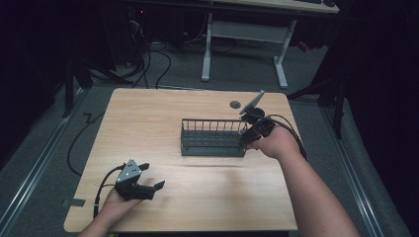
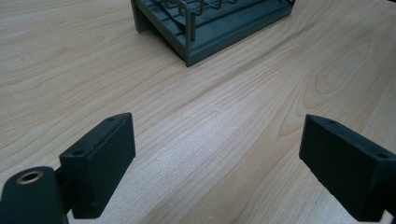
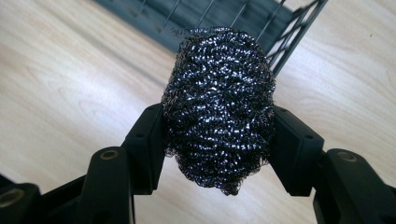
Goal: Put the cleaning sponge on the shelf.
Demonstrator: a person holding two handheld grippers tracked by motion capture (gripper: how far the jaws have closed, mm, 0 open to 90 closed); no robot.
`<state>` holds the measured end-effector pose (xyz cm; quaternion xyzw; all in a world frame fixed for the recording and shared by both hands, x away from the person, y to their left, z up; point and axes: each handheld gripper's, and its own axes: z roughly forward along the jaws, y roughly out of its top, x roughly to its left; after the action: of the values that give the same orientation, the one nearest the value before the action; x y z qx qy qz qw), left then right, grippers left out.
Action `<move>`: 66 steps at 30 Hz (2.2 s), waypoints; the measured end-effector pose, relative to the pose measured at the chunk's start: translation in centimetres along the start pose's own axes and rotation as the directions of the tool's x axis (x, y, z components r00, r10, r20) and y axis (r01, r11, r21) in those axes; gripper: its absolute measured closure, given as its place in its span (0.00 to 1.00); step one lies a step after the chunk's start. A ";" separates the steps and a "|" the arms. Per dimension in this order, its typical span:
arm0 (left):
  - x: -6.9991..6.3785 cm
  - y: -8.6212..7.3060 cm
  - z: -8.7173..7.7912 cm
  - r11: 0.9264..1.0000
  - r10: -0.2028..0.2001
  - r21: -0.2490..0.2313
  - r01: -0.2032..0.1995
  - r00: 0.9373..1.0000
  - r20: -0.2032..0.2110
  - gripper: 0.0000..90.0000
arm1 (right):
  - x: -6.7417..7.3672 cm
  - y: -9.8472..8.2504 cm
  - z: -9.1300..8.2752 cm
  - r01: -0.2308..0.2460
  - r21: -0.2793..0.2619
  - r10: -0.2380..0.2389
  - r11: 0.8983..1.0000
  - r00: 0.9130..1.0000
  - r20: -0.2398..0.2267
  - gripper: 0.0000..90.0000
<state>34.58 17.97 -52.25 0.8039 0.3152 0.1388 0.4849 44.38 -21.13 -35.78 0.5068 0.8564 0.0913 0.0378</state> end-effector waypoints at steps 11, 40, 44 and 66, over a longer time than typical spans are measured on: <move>0.0 -0.1 -0.1 1.000 -0.005 -0.004 0.005 1.000 0.005 0.13 | -0.6 3.1 1.9 -0.024 -0.005 0.024 1.000 1.000 -0.004 0.48; 0.2 -0.1 -0.1 1.000 -0.009 0.001 0.009 1.000 0.014 0.13 | -1.7 6.1 6.1 -0.074 0.057 0.074 0.996 0.997 0.019 0.47; 0.2 -0.1 -0.1 1.000 -0.010 -0.004 0.010 1.000 0.012 0.13 | -1.6 6.2 6.9 -0.077 0.073 0.076 0.994 0.997 0.014 0.47; 0.2 -0.1 -0.1 1.000 -0.008 -0.002 0.008 1.000 0.015 0.13 | -1.0 6.3 7.2 -0.053 0.042 0.051 0.998 0.998 0.036 0.34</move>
<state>34.64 18.17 -52.27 0.8031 0.3146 0.1313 0.4887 51.43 -18.22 -41.69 0.5311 0.8439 0.0649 0.0395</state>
